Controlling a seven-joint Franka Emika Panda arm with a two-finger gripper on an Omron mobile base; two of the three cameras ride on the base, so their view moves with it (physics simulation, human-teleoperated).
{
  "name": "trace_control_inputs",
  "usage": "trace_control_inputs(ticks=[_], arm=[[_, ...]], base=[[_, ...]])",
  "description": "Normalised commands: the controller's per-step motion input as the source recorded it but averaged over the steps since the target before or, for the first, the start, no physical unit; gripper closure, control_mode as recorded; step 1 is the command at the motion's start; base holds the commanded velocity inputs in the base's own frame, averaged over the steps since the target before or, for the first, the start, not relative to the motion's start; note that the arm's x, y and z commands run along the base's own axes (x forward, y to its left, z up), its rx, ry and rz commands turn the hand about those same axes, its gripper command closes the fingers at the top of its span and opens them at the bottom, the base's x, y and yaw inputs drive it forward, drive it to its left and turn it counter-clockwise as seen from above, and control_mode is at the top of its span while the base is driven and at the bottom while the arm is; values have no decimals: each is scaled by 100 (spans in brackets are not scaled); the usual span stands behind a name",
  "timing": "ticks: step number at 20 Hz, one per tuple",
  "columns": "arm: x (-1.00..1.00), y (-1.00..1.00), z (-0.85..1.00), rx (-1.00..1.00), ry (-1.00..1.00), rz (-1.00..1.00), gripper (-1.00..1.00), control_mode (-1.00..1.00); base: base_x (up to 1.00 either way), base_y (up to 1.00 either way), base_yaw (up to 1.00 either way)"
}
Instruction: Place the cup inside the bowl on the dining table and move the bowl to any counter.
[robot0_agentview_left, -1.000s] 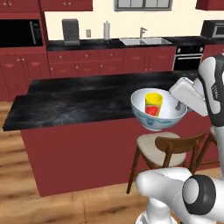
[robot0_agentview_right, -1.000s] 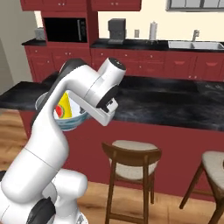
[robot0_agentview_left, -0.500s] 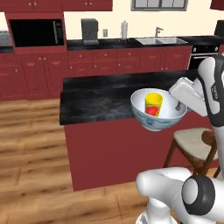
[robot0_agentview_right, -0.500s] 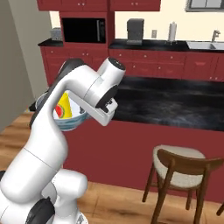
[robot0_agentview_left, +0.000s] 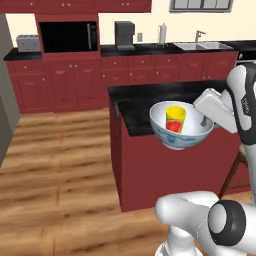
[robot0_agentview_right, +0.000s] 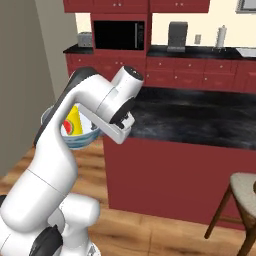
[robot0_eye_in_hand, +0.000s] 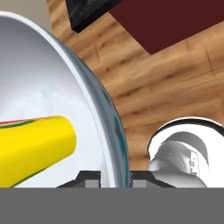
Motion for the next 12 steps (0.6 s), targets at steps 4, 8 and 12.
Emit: trace_control_inputs(ticks=[4, 8, 12], arm=[[0, 0, 0, 0, 0, 0, 100, 100], [0, 0, 0, 0, 0, 0, 100, 100], [0, 0, 0, 0, 0, 0, 100, 100]], base=[[9, 97, 0], [15, 78, 0], [45, 83, 0]])
